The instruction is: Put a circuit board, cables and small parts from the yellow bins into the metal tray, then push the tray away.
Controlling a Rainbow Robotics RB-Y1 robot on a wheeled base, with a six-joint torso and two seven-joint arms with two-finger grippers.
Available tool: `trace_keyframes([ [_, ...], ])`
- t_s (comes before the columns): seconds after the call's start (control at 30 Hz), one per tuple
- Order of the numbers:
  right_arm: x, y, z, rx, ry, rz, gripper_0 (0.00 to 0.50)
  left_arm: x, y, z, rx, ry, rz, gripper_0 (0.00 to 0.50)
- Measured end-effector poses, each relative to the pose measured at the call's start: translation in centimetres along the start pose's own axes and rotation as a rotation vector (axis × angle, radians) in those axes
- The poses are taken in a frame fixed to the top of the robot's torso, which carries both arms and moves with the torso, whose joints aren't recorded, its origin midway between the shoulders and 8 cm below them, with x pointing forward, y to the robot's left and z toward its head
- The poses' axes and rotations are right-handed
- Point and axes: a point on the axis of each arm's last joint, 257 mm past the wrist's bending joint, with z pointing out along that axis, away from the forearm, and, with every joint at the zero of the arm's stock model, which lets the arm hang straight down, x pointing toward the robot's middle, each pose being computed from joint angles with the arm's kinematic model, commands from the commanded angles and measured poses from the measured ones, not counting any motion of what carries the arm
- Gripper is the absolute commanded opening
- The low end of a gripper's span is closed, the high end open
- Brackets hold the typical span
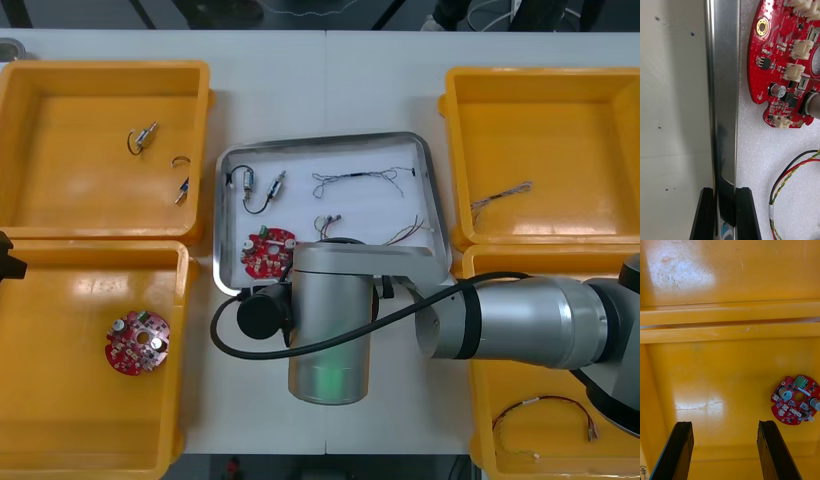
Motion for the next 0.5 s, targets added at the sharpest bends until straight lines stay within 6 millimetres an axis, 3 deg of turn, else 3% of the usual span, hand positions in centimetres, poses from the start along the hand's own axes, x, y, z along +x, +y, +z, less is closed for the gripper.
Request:
trace_keyframes([
  [0.5, -0.1, -3.8, 0.5, 0.054, 0.047, 0.023, 0.0, 0.0, 0.0, 0.0, 0.0, 0.0, 0.0, 0.496],
])
